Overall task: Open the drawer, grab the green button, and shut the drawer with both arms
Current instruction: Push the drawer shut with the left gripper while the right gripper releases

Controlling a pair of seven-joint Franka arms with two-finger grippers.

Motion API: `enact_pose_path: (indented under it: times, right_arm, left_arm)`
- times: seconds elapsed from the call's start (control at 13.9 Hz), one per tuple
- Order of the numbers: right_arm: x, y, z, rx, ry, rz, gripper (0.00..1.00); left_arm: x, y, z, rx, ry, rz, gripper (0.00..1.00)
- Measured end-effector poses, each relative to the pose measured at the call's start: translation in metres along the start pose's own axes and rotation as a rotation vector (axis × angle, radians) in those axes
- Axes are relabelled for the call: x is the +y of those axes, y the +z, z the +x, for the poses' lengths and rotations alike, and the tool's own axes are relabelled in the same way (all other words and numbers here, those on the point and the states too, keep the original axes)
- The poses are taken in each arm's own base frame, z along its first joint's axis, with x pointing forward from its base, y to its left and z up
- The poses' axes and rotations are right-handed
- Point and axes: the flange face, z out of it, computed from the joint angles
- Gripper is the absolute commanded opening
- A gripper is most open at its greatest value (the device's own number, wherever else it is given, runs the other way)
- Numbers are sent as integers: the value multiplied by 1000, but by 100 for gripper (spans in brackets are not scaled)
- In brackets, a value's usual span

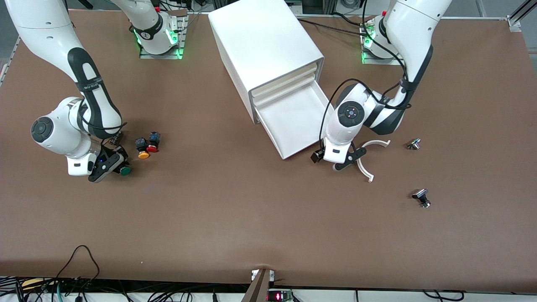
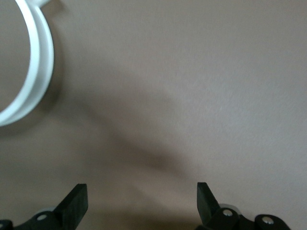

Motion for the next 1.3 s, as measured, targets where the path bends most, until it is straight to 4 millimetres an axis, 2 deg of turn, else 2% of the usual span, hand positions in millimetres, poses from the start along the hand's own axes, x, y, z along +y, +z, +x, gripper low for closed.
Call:
enact_pose_path:
  times: [0.29, 0.58, 0.79, 1.01, 1.3]
  right_arm:
    - [2, -21, 18, 23, 16, 3, 100]
    - [-4, -71, 62, 31, 45, 65, 100]
    - [-4, -103, 83, 14, 71, 81, 100]
    - [-4, -133, 93, -9, 93, 90, 100]
    - [-3, -182, 90, -64, 113, 122, 100]
  left_arm:
    - [9, 14, -46, -24, 6, 27, 100]
    - [18, 11, -94, -52, 39, 26, 100]
    - [19, 3, -131, -67, 44, 25, 100]
    - [21, -4, -163, -78, 53, 20, 100]
    - [19, -2, -191, -97, 74, 36, 100]
